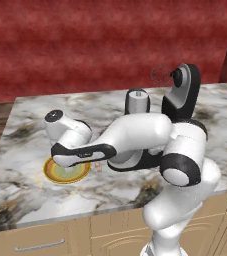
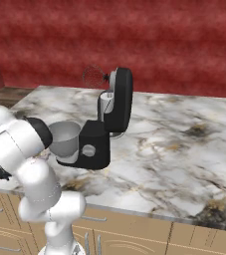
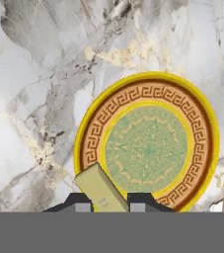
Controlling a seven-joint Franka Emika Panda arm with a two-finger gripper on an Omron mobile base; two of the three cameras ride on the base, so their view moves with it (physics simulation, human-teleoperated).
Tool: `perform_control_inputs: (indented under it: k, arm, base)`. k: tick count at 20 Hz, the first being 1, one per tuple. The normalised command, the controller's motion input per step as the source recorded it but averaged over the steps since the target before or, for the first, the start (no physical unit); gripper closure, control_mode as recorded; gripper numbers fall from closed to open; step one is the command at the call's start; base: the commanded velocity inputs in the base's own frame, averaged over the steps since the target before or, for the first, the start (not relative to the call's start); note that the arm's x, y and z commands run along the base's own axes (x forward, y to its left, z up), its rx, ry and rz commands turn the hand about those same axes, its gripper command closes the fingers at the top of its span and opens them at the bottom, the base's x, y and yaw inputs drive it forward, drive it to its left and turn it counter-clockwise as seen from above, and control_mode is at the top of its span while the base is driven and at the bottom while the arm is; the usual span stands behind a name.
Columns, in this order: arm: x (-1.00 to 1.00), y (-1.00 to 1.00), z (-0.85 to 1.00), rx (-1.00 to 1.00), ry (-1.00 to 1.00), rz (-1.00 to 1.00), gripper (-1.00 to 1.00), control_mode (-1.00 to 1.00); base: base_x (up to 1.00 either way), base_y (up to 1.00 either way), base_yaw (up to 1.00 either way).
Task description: Add butter and sugar cubes to the stand mixer bowl and then turn on the stand mixer to begin making frosting.
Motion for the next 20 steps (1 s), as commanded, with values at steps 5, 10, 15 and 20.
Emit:
perform_control_inputs:
  k: [5,10,15,20]
  arm:
    - [-0.33,-0.37,1.0,0.21,-0.09,0.0,1.0,-1.0]
    - [-0.06,-0.56,0.87,0.17,-0.01,-0.06,1.0,-1.0]
    - [0.0,-0.69,0.4,0.06,0.0,-0.1,1.0,-1.0]
    - [0.09,-0.66,0.24,0.0,0.0,-0.16,1.0,-1.0]
  base:
    - [0.0,0.0,0.0]
    - [0.0,0.0,0.0]
    - [0.0,0.0,0.0]
    - [0.0,0.0,0.0]
